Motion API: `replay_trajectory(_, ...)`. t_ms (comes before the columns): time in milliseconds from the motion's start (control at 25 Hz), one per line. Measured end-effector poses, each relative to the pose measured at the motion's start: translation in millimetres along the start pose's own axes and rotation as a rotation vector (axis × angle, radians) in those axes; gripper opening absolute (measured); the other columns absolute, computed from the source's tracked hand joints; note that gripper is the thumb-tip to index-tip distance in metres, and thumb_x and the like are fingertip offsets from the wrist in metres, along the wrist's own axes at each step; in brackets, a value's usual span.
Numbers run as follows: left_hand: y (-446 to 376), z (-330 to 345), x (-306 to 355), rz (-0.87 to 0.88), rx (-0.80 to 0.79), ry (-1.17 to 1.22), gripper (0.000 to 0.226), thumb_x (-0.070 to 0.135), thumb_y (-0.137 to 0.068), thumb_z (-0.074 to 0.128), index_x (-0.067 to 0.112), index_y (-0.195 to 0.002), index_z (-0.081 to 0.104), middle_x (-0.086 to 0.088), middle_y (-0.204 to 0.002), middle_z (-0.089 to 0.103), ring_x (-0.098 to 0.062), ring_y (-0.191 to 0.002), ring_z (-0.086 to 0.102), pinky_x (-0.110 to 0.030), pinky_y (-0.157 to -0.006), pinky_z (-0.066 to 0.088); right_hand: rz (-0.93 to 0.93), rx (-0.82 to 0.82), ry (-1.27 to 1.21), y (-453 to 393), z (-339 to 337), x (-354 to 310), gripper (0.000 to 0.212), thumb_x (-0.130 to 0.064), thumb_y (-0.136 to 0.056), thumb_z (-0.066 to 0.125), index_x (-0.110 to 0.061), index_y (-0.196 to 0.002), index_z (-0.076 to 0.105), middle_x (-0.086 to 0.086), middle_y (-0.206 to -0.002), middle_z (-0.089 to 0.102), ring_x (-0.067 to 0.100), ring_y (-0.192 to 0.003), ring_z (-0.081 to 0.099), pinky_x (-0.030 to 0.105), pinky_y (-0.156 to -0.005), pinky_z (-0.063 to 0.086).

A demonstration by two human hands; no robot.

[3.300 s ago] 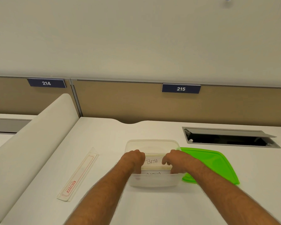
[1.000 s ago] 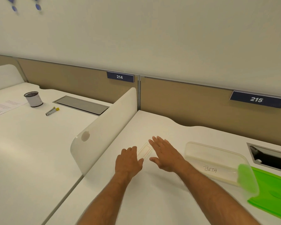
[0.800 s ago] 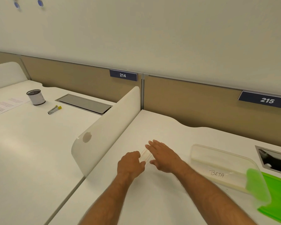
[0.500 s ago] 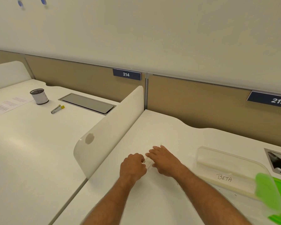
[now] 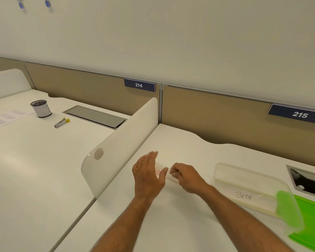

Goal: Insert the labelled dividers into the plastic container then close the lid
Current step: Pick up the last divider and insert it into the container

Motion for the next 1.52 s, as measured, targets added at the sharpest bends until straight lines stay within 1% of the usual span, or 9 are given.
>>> replay_trajectory(80,-1.3,-3.3,3.6,-0.167,0.013,0.157,0.082,0.049,-0.078,0.072,0.022,-0.146,0.035,0.003,-0.149,0.041,-0.018,-0.137,0.035,-0.044,-0.11,0.031,0.138,0.11,-0.299,7.6,-6.3,-3.9,0.009,-0.016,-0.095,0.056,-0.017,-0.094,0.065,-0.003,-0.088,0.069,0.014,-0.078,0.066,0.028,-0.074,0.056)
replay_trajectory(200,2.2,0.2,8.9,-0.405,-0.227,0.441,0.099,0.055,-0.072,0.078,0.027,-0.15,0.023,0.003,-0.15,0.038,-0.018,-0.138,0.036,-0.043,-0.111,0.036,0.286,0.208,-0.743,19.9,-12.8,-11.7,0.01,-0.009,-0.094,0.058,-0.009,-0.096,0.067,0.013,-0.088,0.072,0.02,-0.075,0.069,0.033,-0.076,0.06)
replay_trajectory(360,9.5,0.6,17.0,-0.45,-0.495,0.595,0.092,0.051,-0.068,0.084,0.026,-0.144,0.037,0.006,-0.135,0.051,-0.015,-0.12,0.053,-0.031,-0.096,0.049,0.403,0.25,-1.147,33.4,-18.0,-18.2,0.011,-0.006,-0.095,0.058,-0.005,-0.102,0.066,0.017,-0.095,0.074,0.026,-0.085,0.072,0.035,-0.075,0.059)
replay_trajectory(520,5.6,-3.5,23.0,-0.378,-0.526,0.547,0.065,0.042,-0.069,0.085,0.025,-0.125,0.058,0.004,-0.117,0.066,-0.003,-0.09,0.065,-0.019,-0.077,0.052,0.478,0.25,-1.364,44.0,-18.5,-20.9,0.012,-0.003,-0.094,0.057,-0.001,-0.106,0.061,0.019,-0.098,0.075,0.03,-0.092,0.073,0.037,-0.079,0.06)
replay_trajectory(800,5.1,-10.6,31.5,-0.328,-0.528,0.426,0.059,0.039,-0.071,0.084,0.022,-0.124,0.064,0.004,-0.113,0.069,-0.011,-0.089,0.068,-0.029,-0.086,0.054,0.56,0.249,-1.38,54.7,-17.4,-12.0,0.027,-0.005,-0.091,0.063,-0.001,-0.117,0.056,0.021,-0.105,0.072,0.034,-0.095,0.071,0.046,-0.087,0.058)
replay_trajectory(1080,-3.3,-20.6,28.1,-0.254,-0.699,0.446,0.052,0.031,-0.068,0.086,0.023,-0.118,0.07,0.007,-0.109,0.071,-0.01,-0.094,0.067,-0.033,-0.091,0.055,0.407,0.411,-1.422,66.0,-35.8,3.1,0.085,0.009,-0.07,0.077,-0.027,-0.137,0.038,0.011,-0.128,0.056,0.027,-0.11,0.063,0.048,-0.095,0.053)
replay_trajectory(1280,-11.4,-27.4,20.0,-0.191,-0.805,0.495,0.057,0.032,-0.062,0.086,0.026,-0.117,0.071,0.009,-0.115,0.071,-0.011,-0.107,0.064,-0.036,-0.098,0.051,0.151,0.245,-1.451,77.9,-43.6,0.5,0.072,0.011,-0.058,0.077,-0.012,-0.123,0.057,0.021,-0.126,0.062,0.034,-0.113,0.063,0.051,-0.099,0.05)
replay_trajectory(1400,-13.0,-30.5,30.3,-0.282,-0.557,0.473,0.068,0.033,-0.074,0.084,0.024,-0.135,0.055,0.015,-0.13,0.053,-0.01,-0.122,0.05,-0.033,-0.107,0.042,0.019,0.468,-1.198,82.4,-42.5,-8.0,0.057,0.005,-0.06,0.082,-0.012,-0.11,0.06,0.017,-0.115,0.067,0.031,-0.113,0.063,0.043,-0.093,0.054)
replay_trajectory(1520,-7.0,-25.9,48.7,-0.545,-0.593,0.55,0.066,0.054,-0.085,0.066,0.02,-0.138,0.046,0.005,-0.131,0.054,-0.021,-0.116,0.057,-0.041,-0.099,0.05,-0.086,0.695,-0.81,87.0,-44.6,-17.4,0.048,0.001,-0.065,0.084,-0.016,-0.103,0.06,-0.002,-0.107,0.066,0.017,-0.105,0.063,0.035,-0.089,0.055)
Point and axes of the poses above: each hand's wrist, its own y-axis away from the middle knuckle, its own z-axis out of the palm, x = y × z, the point moved 2 cm from there along -y, towards the middle knuckle
